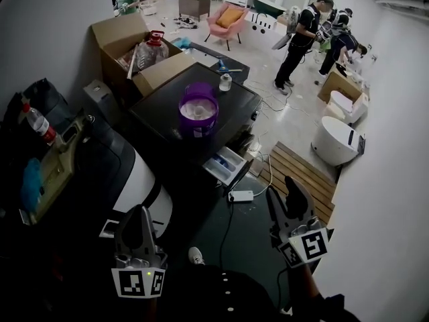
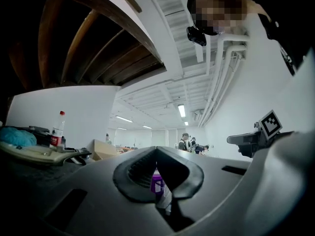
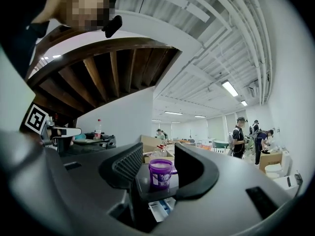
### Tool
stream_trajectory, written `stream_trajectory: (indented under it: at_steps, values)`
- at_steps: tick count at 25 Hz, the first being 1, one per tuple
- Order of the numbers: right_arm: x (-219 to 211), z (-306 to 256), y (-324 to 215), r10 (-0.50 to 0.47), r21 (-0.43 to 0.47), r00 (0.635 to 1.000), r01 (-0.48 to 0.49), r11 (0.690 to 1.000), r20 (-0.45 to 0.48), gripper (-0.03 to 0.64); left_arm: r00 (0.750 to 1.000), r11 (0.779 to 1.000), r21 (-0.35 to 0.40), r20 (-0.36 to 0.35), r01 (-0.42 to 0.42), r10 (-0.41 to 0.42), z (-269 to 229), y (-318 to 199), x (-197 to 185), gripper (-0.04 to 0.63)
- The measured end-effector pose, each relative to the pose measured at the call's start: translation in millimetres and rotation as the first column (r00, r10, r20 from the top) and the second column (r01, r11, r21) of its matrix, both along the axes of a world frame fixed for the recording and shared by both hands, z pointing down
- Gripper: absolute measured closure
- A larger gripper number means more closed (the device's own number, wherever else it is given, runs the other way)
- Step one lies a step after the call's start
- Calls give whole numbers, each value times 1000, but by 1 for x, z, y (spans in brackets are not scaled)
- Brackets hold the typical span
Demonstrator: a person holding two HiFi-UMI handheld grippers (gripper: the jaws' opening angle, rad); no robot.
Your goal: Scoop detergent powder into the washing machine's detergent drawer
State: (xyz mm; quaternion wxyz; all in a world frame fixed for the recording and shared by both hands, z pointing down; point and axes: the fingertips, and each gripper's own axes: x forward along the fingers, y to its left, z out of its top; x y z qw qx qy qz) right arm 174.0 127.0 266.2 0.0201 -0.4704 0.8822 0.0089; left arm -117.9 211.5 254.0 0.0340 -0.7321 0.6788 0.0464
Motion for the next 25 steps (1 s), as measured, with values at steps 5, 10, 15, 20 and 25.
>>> stream_trajectory:
  at_steps: [5,10,15,20,25]
  values:
    - [-20,-4,-19,29,9,1000,-30,1000,3,418,999,999,18,-4,-32,32,-2,-25,-20,581]
    - [-40,-8,-32,56,13,998,-57,998,27,419,998,998,4,-2,-65,65,6,-43,-33,581]
    - [-44,4,-49,71,-15,997,-70,997,25,418,997,997,-23,-5,-71,71,17,-62,-40,581]
    - [-46,10,-79,56,-19,998,-55,998,30,417,998,998,-26,2,-63,63,19,-90,-40,581]
    - [-49,10,-127,22,-29,999,-21,999,46,417,999,999,-29,12,-33,33,18,-125,-38,581]
